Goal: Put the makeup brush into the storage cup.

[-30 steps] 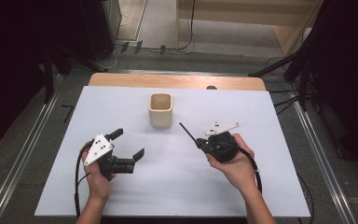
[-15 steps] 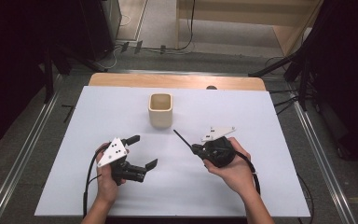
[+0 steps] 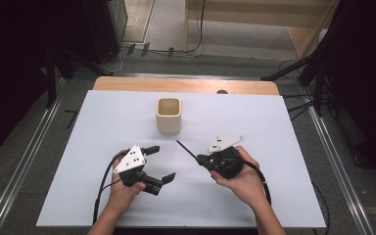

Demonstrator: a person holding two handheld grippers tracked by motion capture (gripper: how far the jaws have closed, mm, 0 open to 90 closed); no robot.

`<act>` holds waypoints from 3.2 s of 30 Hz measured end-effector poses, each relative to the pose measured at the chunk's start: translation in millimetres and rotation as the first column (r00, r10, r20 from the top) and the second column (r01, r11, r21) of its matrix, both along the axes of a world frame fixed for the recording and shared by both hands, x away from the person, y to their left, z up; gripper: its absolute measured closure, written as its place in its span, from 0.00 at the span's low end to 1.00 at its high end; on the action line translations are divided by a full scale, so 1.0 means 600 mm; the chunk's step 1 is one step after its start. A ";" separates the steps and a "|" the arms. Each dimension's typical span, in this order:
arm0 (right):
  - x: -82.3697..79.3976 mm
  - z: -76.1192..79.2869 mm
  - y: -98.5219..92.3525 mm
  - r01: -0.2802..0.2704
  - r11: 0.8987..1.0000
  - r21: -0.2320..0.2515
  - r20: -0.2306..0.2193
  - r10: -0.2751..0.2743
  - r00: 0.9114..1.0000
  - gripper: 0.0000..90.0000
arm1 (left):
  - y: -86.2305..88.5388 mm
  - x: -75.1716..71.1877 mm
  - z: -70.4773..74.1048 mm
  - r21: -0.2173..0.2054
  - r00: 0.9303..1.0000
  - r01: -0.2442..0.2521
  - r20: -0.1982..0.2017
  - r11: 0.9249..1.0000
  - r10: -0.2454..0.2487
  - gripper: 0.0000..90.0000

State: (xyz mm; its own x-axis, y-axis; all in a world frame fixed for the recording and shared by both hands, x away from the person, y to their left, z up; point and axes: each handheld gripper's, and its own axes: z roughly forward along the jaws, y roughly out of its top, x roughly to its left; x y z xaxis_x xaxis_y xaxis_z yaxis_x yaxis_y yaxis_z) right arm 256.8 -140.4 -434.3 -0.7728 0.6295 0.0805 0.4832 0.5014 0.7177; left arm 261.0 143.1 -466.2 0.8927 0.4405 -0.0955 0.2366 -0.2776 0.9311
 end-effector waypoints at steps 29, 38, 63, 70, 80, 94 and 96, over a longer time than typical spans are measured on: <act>-0.021 -0.012 0.039 -0.232 0.971 -0.050 0.071 0.235 0.969 0.97 | 0.030 0.027 0.009 -0.059 0.978 0.144 -0.145 0.988 -0.151 0.49; -0.027 -0.011 0.045 -0.276 0.959 -0.062 0.082 0.280 0.956 0.97 | 0.033 0.038 0.006 -0.076 0.943 0.240 -0.218 0.968 -0.251 0.65; -0.030 -0.016 0.042 -0.303 0.953 0.019 0.145 0.298 0.944 0.69 | 0.045 0.045 0.015 -0.136 0.914 0.303 -0.238 0.943 -0.328 0.96; -0.022 -0.015 0.037 -0.148 0.983 0.104 0.173 0.129 0.976 0.42 | 0.055 0.043 0.018 -0.131 0.964 0.183 -0.172 0.974 -0.204 0.96; -0.020 -0.024 0.036 0.021 0.963 0.270 0.085 -0.046 0.995 0.23 | 0.053 0.037 0.019 -0.110 0.986 0.105 -0.117 0.988 -0.118 0.96; -0.031 -0.047 0.059 0.253 0.870 0.423 -0.060 -0.252 0.966 0.03 | 0.057 0.025 0.024 -0.164 0.999 0.006 -0.030 0.987 -0.011 0.96; -0.035 -0.048 0.061 0.278 0.852 0.443 -0.073 -0.275 0.959 0.03 | 0.055 0.022 0.025 -0.173 1.000 -0.001 -0.020 0.985 -0.003 0.96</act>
State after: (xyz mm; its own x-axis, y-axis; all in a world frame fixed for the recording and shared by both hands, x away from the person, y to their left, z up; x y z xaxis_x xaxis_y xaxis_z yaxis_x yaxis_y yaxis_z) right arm 235.9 -103.6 -462.9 -0.5708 0.7128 0.4075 0.5598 -0.0252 0.8283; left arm 274.2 176.4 -451.2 0.8901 0.4150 -0.1885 0.2558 -0.1125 0.9602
